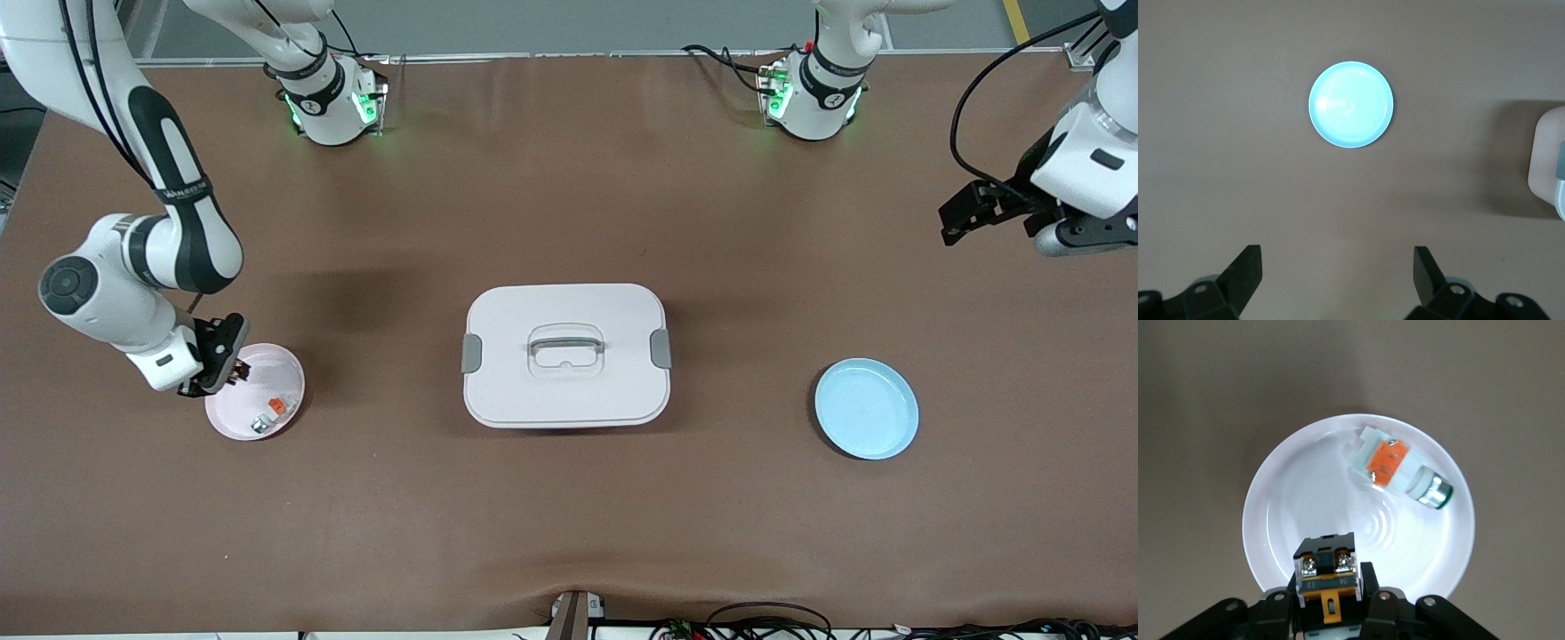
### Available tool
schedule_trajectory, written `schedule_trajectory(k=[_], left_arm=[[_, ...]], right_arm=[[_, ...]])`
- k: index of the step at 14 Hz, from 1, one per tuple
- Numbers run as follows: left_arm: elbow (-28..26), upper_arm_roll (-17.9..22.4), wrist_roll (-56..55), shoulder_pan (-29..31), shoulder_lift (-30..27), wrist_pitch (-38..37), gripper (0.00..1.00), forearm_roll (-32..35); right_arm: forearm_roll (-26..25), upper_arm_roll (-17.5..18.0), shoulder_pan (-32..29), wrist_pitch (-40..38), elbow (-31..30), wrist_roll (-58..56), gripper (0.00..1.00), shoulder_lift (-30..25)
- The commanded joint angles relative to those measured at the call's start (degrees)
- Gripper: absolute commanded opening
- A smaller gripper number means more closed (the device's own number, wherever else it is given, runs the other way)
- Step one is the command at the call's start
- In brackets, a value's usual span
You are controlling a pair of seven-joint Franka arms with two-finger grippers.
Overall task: Transfer orange switch to right arm and place
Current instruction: 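Lower the switch onto the white plate and open the right gripper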
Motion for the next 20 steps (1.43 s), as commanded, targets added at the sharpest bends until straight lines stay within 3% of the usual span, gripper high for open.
schedule_trajectory(k=[1,15,20], left_arm=[[-2.28,0.75,1.29,-0.57,-2.79,-0.57,1.00,-1.67],[0.27,-1.36,4.19,-1.09,-1.04,-0.84,1.00,-3.52],[0.44,-1.27,3.40,-0.48,-0.25,-0.84,1.00,-3.52]], right_arm=[[-0.54,1.12,-1.34,0.03,1.20,-2.09,0.00,1.82],[1.66,1.38,-3.18,4.42,1.29,-4.64,0.00,4.27],[6.66,2.26,-3.89,5.48,0.94,-6.31,0.00,5.25]])
